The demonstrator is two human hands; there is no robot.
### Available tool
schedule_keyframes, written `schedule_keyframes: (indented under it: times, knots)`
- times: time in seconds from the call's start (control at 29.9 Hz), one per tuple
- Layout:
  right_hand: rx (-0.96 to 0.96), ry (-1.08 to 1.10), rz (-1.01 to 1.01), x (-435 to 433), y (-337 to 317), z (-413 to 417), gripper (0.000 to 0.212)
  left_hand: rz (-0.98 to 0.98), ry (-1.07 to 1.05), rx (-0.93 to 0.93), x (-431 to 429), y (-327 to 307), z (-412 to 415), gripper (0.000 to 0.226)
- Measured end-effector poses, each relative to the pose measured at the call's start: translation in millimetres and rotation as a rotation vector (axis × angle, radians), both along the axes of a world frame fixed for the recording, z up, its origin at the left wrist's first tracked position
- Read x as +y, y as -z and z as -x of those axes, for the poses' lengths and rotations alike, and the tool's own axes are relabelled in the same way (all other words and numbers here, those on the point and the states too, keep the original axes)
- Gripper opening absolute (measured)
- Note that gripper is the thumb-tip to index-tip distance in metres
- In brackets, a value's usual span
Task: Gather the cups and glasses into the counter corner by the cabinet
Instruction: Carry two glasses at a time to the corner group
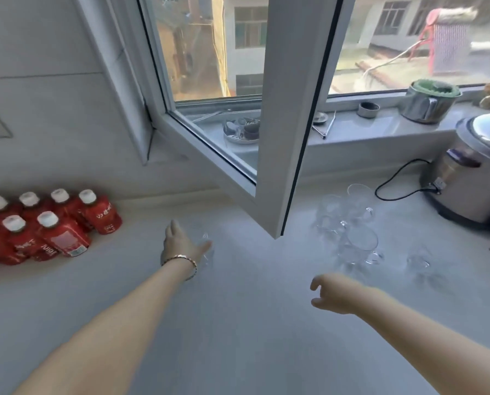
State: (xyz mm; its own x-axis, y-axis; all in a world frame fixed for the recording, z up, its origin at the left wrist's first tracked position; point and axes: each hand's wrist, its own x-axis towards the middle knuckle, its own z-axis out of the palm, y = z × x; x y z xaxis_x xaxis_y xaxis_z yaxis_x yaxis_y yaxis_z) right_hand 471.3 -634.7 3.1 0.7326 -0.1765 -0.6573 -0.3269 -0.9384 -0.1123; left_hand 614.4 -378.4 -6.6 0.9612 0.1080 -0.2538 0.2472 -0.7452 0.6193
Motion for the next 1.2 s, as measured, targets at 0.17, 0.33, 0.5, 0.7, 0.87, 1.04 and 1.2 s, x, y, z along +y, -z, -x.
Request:
schedule_keyframes:
  times: [0.17, 0.33, 0.5, 0.7, 0.87, 1.04, 1.2]
  knots:
    - [0.054, 0.035, 0.009, -15, 12, -7, 0.044, 0.142, -0.038, 0.048, 0, 32, -23, 0.059]
    - [0.041, 0.091, -0.047, -33, 15, -7, 0.042, 0.134, -0.023, -0.041, -2, 29, -3, 0.060]
    - [-0.141, 0.047, -0.055, -68, 3, -2, 0.048, 0.072, 0.096, -0.062, -26, 14, 44, 0.058]
    - [-0.591, 0.217, -0.032, -146, -12, -26, 0.076, 0.152, 0.170, 0.011, -72, -15, 105, 0.059]
    - [-0.284, -0.003, -0.141, -175, 11, -42, 0.092, 0.086, 0.068, 0.001, -120, -22, 148, 0.060]
    - [-0.381, -0.064, -0.192, -185, 35, -42, 0.085, 0.060, -0.077, 0.001, -152, -28, 185, 0.058]
    - [-0.332, -0.065, -0.217, -190, 37, -42, 0.087, 0.051, -0.208, 0.002, -158, -33, 226, 0.064]
